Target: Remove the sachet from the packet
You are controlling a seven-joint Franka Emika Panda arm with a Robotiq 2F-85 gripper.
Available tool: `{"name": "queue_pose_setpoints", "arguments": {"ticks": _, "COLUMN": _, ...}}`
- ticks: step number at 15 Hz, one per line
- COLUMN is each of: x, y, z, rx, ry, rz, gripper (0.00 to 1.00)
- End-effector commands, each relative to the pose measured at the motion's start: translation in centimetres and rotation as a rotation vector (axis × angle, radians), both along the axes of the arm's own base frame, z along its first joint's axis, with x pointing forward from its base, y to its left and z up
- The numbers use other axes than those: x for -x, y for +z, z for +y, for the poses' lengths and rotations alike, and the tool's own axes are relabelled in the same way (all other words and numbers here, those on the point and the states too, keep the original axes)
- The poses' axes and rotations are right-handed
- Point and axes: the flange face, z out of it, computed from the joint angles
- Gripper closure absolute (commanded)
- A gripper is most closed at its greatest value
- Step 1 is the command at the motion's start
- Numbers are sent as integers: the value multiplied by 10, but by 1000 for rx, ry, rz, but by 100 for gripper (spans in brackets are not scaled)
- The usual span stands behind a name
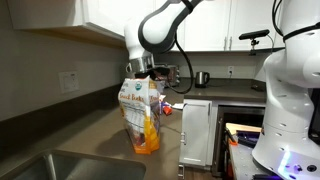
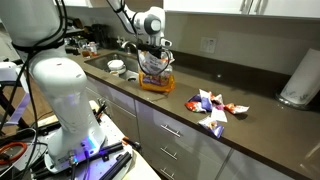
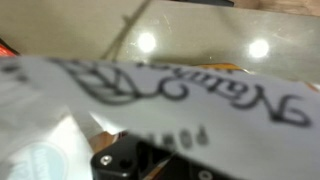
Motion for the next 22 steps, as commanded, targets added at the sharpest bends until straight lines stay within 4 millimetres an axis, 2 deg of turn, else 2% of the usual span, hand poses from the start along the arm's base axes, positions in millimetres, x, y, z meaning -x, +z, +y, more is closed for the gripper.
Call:
{"name": "queue_pose_setpoints", "arguments": {"ticks": 1, "x": 7, "y": 45, "z": -2, "rx": 40, "ry": -5, "rz": 10, "gripper": 96}}
{"name": "queue_pose_setpoints", "arguments": {"ticks": 11, "x": 10, "y": 147, "z": -13, "rx": 82, "ry": -22, "rz": -101, "gripper": 96}}
{"name": "queue_pose_setpoints", "arguments": {"ticks": 15, "x": 5, "y": 175, "z": -19, "rx": 78, "ry": -42, "rz": -158, "gripper": 96}}
{"name": "queue_pose_setpoints", "arguments": {"ticks": 16, "x": 3, "y": 175, "z": -20, "rx": 71, "ry": -48, "rz": -168, "gripper": 94}}
{"name": "queue_pose_setpoints", "arguments": {"ticks": 17, "x": 1, "y": 170, "z": -20, "rx": 56, "ry": -48, "rz": -176, "gripper": 70}}
{"name": "queue_pose_setpoints", "arguments": {"ticks": 19, "x": -1, "y": 149, "z": -18, "rx": 43, "ry": -46, "rz": -175, "gripper": 66}}
{"name": "queue_pose_setpoints", "arguments": {"ticks": 22, "x": -3, "y": 104, "z": -11, "rx": 14, "ry": -38, "rz": -185, "gripper": 48}}
